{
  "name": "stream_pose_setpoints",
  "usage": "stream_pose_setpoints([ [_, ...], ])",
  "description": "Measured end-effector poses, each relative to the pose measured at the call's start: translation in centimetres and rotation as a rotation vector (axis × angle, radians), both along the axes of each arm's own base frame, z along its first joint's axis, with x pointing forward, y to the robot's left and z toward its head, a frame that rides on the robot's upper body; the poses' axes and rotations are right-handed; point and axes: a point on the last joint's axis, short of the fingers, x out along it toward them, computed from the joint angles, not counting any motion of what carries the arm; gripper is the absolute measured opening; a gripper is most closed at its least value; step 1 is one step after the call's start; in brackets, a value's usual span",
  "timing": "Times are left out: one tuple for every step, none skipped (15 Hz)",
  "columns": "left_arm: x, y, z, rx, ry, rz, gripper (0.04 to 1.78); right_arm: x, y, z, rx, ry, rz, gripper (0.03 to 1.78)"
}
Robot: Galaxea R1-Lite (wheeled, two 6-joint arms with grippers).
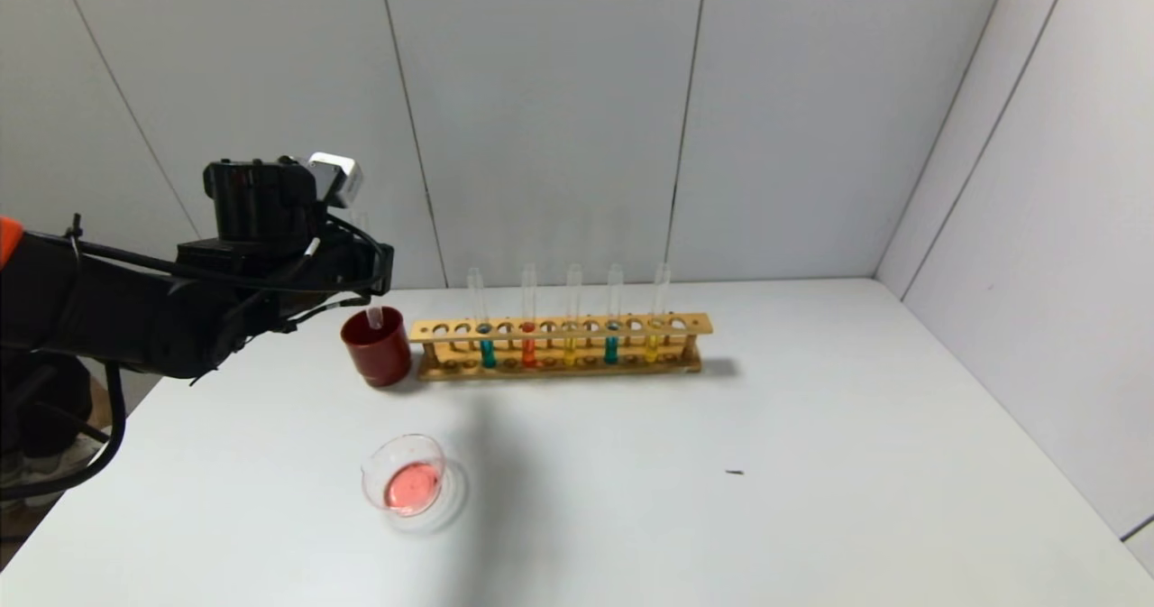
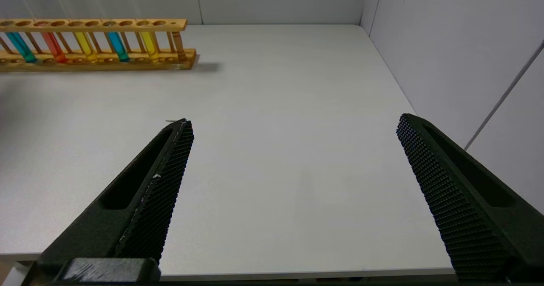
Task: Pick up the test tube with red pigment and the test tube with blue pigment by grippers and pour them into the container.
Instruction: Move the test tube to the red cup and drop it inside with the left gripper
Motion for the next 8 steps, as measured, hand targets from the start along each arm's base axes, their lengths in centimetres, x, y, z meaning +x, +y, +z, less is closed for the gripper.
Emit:
stream_pose_setpoints([
  [0.2, 0.0, -0.5, 0.001, 0.014, 0.002, 0.32, 0.0, 0.0, 0.0, 0.000, 0.000, 0.000, 1.75],
  [0.5, 0.0, -1.2, 0.002, 0.031, 0.005, 0.32, 0.0, 0.0, 0.0, 0.000, 0.000, 0.000, 1.75],
  [0.8, 0.1, -1.7, 0.003, 0.045, 0.008, 0.32, 0.0, 0.0, 0.0, 0.000, 0.000, 0.000, 1.75],
  [1.1, 0.2, -2.4, 0.004, 0.057, 0.012, 0.32, 0.0, 0.0, 0.0, 0.000, 0.000, 0.000, 1.75],
  [1.4, 0.3, -2.9, 0.006, 0.064, 0.018, 0.32, 0.0, 0.0, 0.0, 0.000, 0.000, 0.000, 1.75],
  [1.8, 0.6, -3.5, 0.007, 0.068, 0.027, 0.32, 0.0, 0.0, 0.0, 0.000, 0.000, 0.000, 1.75],
  [2.2, 0.9, -4.0, 0.009, 0.071, 0.036, 0.32, 0.0, 0.0, 0.0, 0.000, 0.000, 0.000, 1.75],
  [2.7, 1.2, -4.4, 0.009, 0.073, 0.045, 0.32, 0.0, 0.0, 0.0, 0.000, 0.000, 0.000, 1.75],
])
